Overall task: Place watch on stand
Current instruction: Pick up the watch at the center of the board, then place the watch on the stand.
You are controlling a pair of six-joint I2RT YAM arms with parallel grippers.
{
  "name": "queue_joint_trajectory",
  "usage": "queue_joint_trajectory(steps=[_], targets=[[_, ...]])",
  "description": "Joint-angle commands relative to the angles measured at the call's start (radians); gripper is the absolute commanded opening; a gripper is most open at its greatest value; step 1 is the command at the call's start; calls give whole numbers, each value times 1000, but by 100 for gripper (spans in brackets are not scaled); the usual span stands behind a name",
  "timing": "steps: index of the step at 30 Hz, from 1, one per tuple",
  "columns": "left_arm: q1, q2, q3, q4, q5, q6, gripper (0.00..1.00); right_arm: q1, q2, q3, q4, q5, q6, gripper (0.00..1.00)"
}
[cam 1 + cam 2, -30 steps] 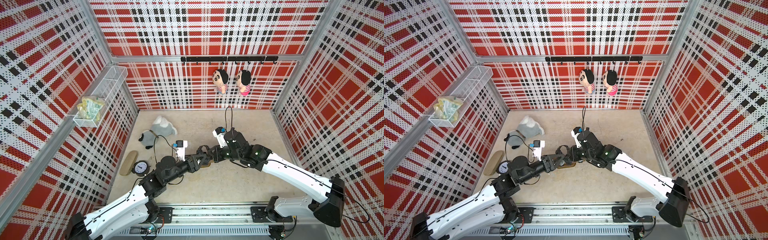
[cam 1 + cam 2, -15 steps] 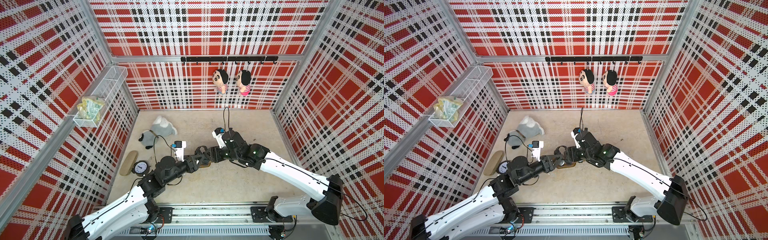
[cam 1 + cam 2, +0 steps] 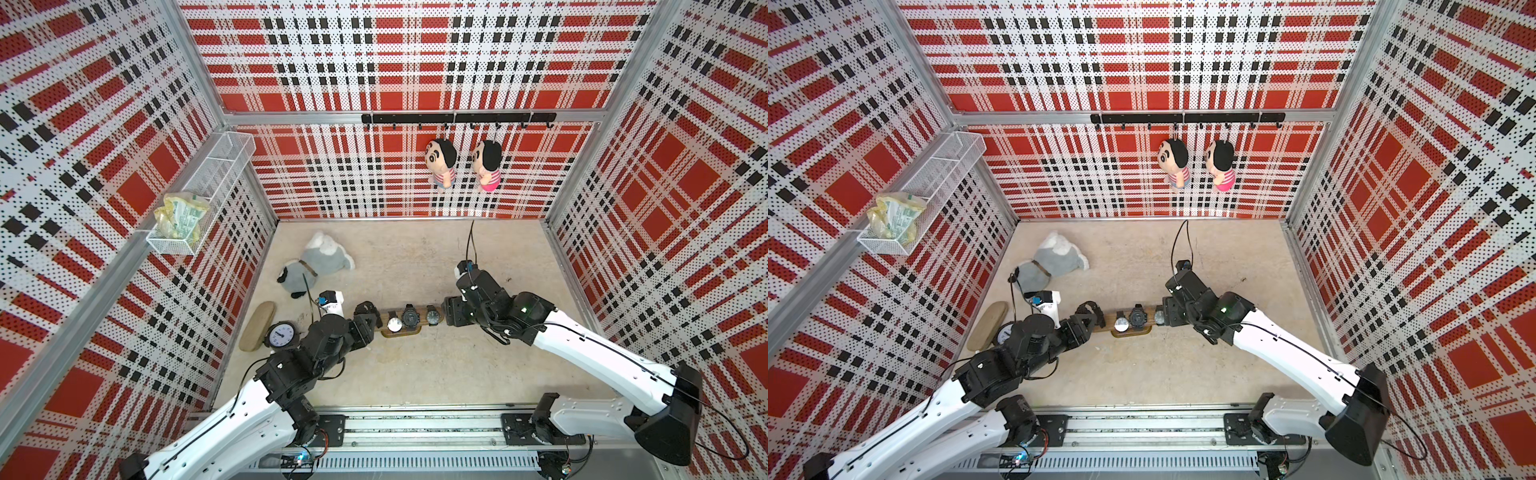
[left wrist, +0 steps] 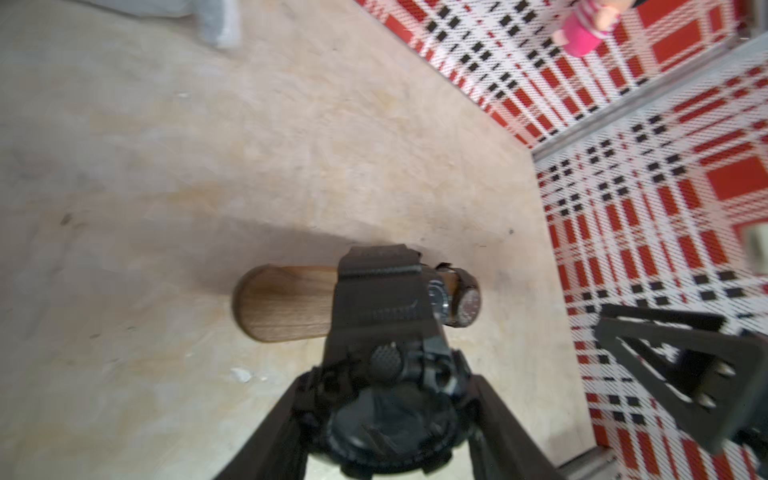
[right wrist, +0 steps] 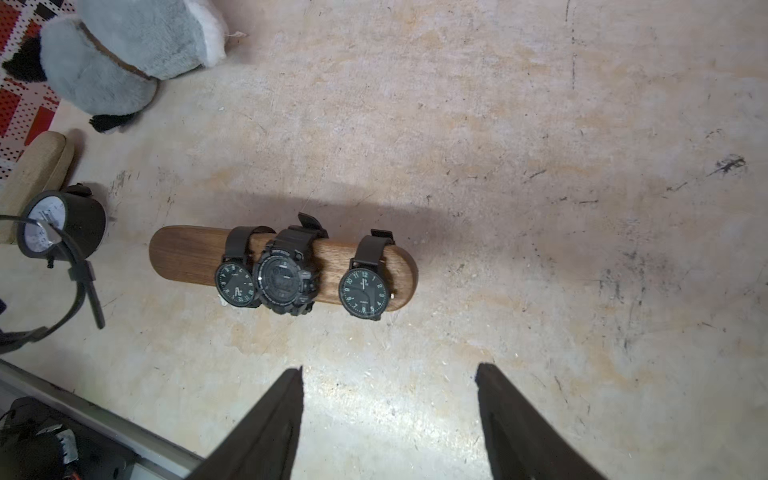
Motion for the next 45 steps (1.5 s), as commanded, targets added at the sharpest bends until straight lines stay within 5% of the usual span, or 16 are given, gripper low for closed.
queue_joint_trajectory(steps=[1, 24, 45], targets=[[16, 6, 32, -135, -115, -45, 35, -2, -15, -33, 5, 4, 4, 69], [109, 294, 46, -68, -101, 73, 34, -1, -73, -110, 19, 16, 15, 68], [120, 379, 44, 54, -47, 198, 34, -2, -70, -107, 23, 9, 9, 68]])
